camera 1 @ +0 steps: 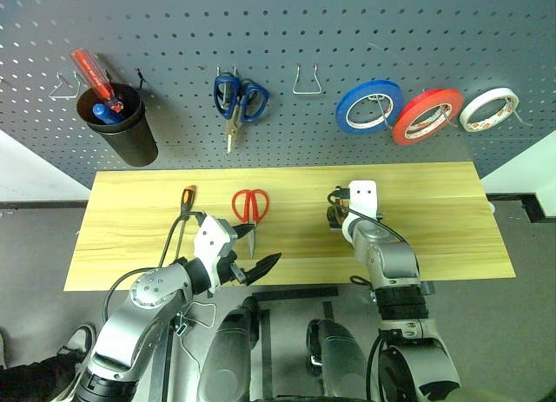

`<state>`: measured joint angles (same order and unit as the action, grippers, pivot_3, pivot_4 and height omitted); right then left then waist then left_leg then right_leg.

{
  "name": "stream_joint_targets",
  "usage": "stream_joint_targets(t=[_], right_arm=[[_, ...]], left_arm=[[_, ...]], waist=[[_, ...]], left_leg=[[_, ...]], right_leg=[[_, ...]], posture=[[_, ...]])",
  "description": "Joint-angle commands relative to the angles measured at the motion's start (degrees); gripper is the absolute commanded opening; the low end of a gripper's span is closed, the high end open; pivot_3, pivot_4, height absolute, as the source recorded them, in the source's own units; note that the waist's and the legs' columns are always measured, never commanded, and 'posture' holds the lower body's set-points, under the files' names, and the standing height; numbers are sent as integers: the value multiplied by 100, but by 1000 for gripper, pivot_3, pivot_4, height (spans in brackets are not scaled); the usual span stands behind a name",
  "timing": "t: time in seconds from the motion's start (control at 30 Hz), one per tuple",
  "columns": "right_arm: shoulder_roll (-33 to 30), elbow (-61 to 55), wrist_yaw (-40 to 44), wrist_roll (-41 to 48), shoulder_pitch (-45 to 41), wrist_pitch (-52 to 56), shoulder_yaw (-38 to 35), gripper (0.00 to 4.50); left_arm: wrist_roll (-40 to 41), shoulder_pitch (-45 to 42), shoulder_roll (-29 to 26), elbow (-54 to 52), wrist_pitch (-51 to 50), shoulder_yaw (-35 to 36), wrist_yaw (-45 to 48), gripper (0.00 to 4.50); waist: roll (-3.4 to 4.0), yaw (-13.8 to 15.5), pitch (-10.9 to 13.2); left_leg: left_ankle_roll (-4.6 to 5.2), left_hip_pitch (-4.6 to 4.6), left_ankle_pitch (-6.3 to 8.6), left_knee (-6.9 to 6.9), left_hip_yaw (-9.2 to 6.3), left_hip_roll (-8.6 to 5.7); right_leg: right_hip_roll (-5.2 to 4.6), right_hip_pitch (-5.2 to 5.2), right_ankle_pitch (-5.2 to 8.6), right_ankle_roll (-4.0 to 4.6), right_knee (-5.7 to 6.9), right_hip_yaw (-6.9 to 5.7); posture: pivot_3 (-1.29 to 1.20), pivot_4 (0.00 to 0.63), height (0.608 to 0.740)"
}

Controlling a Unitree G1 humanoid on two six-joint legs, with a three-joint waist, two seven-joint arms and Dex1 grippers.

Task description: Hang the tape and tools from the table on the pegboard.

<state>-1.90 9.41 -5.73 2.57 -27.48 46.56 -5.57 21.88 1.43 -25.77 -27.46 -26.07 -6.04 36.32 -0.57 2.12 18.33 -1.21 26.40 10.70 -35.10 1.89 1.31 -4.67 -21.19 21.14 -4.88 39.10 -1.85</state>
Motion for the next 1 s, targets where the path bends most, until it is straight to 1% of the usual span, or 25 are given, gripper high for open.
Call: stream_joint_targets(t=[0.03,0.27,0.37,0.5,0.53,0.67,0.77,0.83,0.93,0.97,1.0], right_arm=[[-91,-91,416,258,-56,298,-20,4462],[-244,-174,642,279,-36,458,-6,4462],[-269,-190,662,238,-22,426,28,3927],[-267,-189,671,223,8,402,82,2516],[-266,-181,676,220,13,389,98,2298],[-275,-156,698,207,32,330,161,2296],[-352,-339,893,166,211,-156,341,2296],[-382,-499,969,202,345,-289,364,2296],[-445,-1104,1165,359,658,-451,305,2296],[-469,-1238,1218,375,731,-498,308,2296],[-540,-1788,1401,565,920,-350,260,2296]], left_arm=[[55,29,-10,-315,-17,-19,-28,4500],[71,73,-12,-409,-67,-3,-82,4500],[70,76,-5,-429,-97,11,-93,4500],[63,84,0,-442,-105,11,-106,4500],[62,83,1,-440,-103,7,-111,4500],[62,89,2,-437,-91,-10,-131,4500],[53,82,3,-418,-73,-23,-139,4500],[41,80,4,-401,-58,-29,-140,4500],[32,67,-3,-364,-33,-11,-128,4500],[24,64,-2,-341,-16,-10,-122,4500],[22,53,10,-310,36,1,-108,4500]], waist=[[-1,1,2],[-5,-1,25],[-12,-1,42],[-12,-4,50],[-12,-3,51],[-12,1,52],[-11,4,56],[-10,5,60],[-9,9,62],[-9,11,64],[-8,14,65]], left_leg=[[0,0,0,0,0,0],[1,0,1,1,0,1],[1,1,1,1,1,1],[1,1,1,1,1,2],[1,1,0,1,1,2],[1,1,0,2,2,3],[0,2,1,2,2,3],[0,4,1,3,2,3],[-1,9,0,4,3,2],[-2,9,-1,4,3,2],[-5,10,-3,3,3,2]], right_leg=[[0,0,0,0,0,0],[0,0,0,0,0,1],[0,0,0,0,0,1],[0,-2,0,0,0,1],[0,-2,0,0,0,1],[0,-2,0,0,0,0],[0,-3,0,0,-1,0],[0,-6,0,0,-1,0],[0,-11,0,-1,-1,0],[0,-10,0,-1,-2,0],[0,-11,0,-2,-2,0]], posture=[[124,353,714],[123,359,714],[124,360,714],[124,359,714],[124,359,714],[126,358,714],[127,354,714],[128,350,714],[128,349,714],[125,339,714],[125,337,714]])
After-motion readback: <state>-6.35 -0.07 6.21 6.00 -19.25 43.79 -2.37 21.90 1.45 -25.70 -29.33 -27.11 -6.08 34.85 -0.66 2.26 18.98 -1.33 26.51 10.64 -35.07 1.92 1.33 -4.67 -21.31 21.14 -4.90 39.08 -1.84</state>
